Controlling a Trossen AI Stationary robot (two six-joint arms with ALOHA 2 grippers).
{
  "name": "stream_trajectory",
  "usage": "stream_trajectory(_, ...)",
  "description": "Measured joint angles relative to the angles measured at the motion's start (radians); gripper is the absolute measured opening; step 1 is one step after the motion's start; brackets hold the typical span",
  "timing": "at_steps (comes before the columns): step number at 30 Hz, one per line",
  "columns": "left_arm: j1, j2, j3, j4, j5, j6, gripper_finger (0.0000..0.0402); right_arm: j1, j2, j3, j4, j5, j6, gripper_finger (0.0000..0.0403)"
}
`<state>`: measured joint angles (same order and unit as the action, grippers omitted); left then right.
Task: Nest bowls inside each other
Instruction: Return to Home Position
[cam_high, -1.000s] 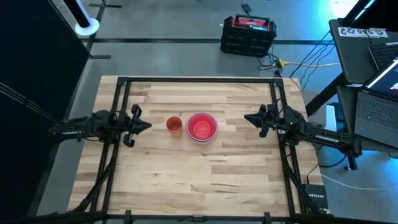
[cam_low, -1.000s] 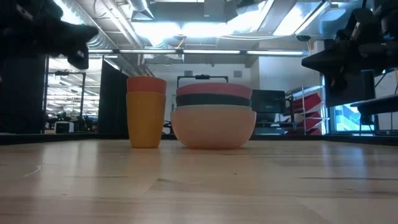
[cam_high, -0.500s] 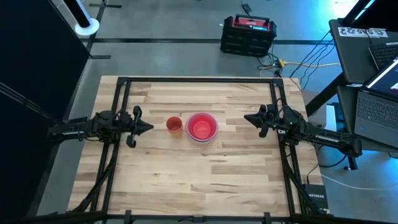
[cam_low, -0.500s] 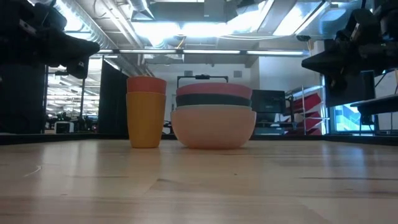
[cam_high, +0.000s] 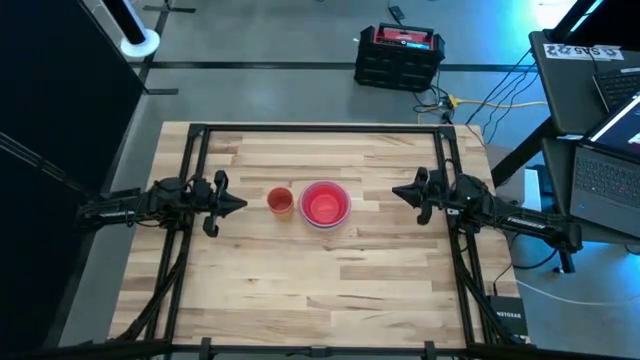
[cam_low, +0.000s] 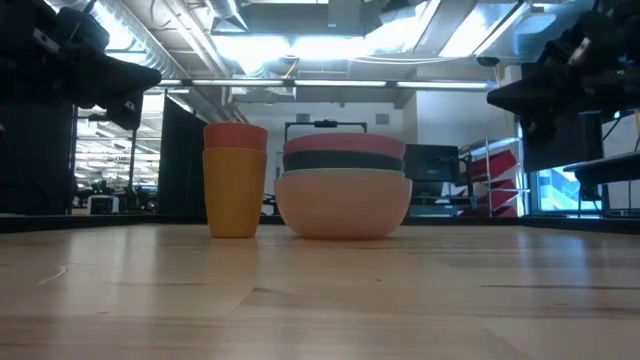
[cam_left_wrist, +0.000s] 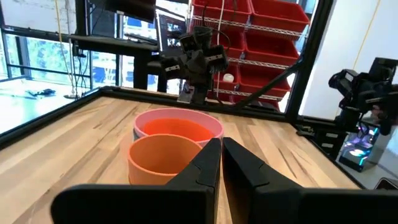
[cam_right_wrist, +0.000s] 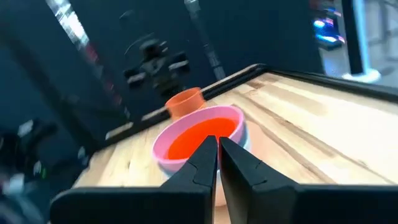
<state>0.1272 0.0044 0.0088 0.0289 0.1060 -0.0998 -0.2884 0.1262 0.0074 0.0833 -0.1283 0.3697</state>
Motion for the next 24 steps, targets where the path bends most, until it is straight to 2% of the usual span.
stream_trajectory(8, 0.000, 0.000, 0.000, -0.001, 0.000, -0.029, 0.0000, 0.000, 0.000, 0.000, -0.008, -0.018, -0.133, 0.0001)
stream_trajectory(15, 0.000, 0.000, 0.000, -0.001, 0.000, -0.031, 0.0000, 0.000, 0.000, 0.000, -0.012, -0.027, -0.160, 0.0001)
stream_trajectory(20, 0.000, 0.000, 0.000, -0.001, 0.000, -0.031, 0.0000, 0.000, 0.000, 0.000, -0.012, -0.135, -0.192, 0.0001)
stream_trajectory(24, 0.000, 0.000, 0.000, -0.001, 0.000, -0.031, 0.0000, 0.000, 0.000, 0.000, -0.017, -0.133, -0.197, 0.0001)
